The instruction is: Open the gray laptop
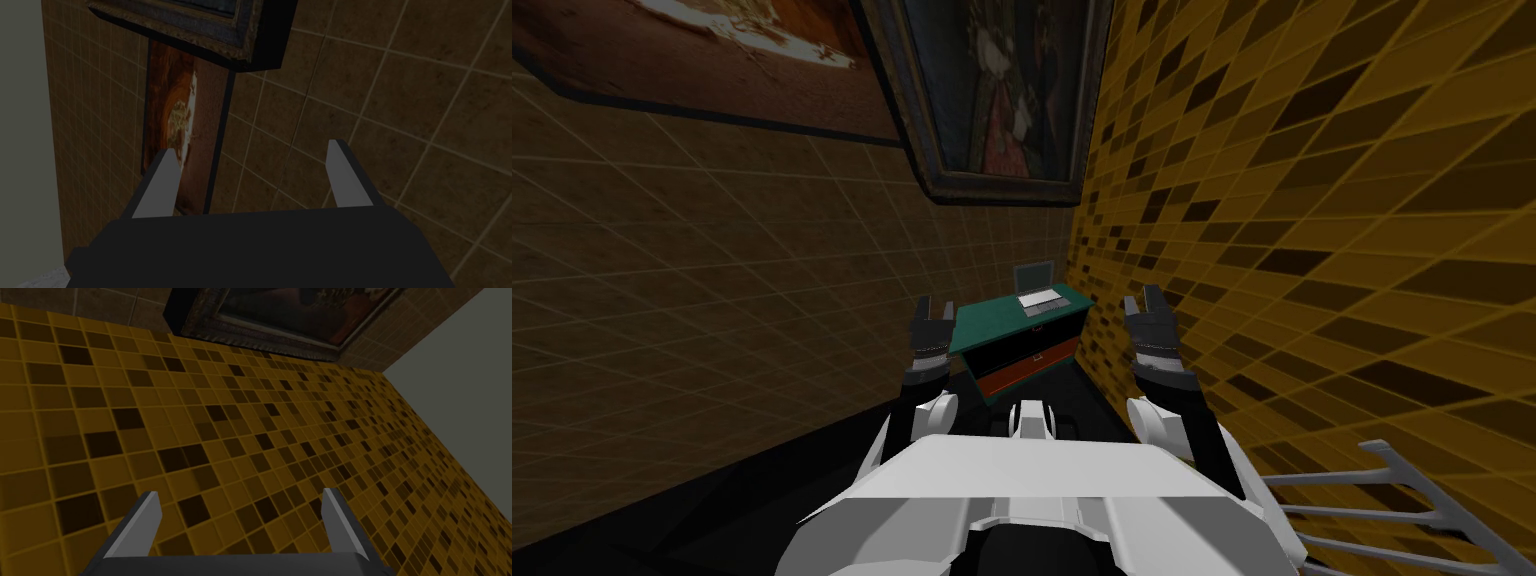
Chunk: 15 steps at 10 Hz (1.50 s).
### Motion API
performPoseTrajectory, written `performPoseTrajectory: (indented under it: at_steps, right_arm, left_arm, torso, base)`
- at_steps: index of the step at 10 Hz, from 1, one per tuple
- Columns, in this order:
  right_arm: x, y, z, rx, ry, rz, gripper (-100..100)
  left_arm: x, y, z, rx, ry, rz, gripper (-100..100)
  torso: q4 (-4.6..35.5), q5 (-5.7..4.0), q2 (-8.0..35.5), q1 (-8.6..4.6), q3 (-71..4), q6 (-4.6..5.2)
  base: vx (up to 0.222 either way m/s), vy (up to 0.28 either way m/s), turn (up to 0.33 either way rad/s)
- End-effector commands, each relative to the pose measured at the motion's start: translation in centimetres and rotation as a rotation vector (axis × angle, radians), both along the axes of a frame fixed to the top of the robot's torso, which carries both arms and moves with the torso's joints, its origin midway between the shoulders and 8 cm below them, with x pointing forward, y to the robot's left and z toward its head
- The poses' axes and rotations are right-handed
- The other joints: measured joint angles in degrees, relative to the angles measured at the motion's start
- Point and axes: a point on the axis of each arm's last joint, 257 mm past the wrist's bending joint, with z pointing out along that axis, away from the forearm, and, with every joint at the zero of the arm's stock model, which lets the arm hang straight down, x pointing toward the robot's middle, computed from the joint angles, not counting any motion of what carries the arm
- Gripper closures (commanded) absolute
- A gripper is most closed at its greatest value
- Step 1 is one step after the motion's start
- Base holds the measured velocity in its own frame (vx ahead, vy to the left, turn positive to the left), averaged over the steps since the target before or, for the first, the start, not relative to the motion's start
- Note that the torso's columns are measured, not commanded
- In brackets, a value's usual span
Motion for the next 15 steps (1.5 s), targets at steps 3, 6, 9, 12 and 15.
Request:
performPoseTrajectory:
  at_steps: [3,6,9,12,15]
  right_arm:
    - [2.9,3.3,-1.7,-0.230,0.059,-0.003,-100]
    - [4.6,5.0,-2.9,-0.358,0.082,-0.020,-100]
    - [6.4,6.7,-4.2,-0.495,0.100,-0.043,-100]
    - [7.4,7.7,-5.1,-0.588,0.108,-0.065,-100]
    - [9.4,9.1,-6.6,-0.740,0.118,-0.099,-100]
  left_arm:
    - [0.0,0.0,0.0,0.000,0.000,0.000,0]
    - [0.0,0.0,0.0,0.000,0.000,0.000,0]
    - [0.0,0.0,0.0,0.000,0.000,0.000,0]
    - [0.0,0.0,0.0,0.000,0.000,0.000,0]
    - [0.0,0.0,0.0,0.000,0.000,0.000,0]
  torso:
    - [0.07,0.01,0.07,0.01,-0.05,0.00]
    - [0.09,0.01,0.15,0.05,-0.01,0.02]
    - [0.09,0.00,0.12,0.01,-0.03,0.01]
    - [0.08,0.01,0.08,0.02,-0.04,-0.01]
    - [0.08,0.01,0.11,0.02,-0.03,0.02]
  base:
    - [0.034,-0.019,0.061]
    - [0.032,-0.017,0.051]
    - [0.026,-0.015,0.057]
    - [0.028,-0.015,0.042]
    - [0.028,-0.020,0.053]
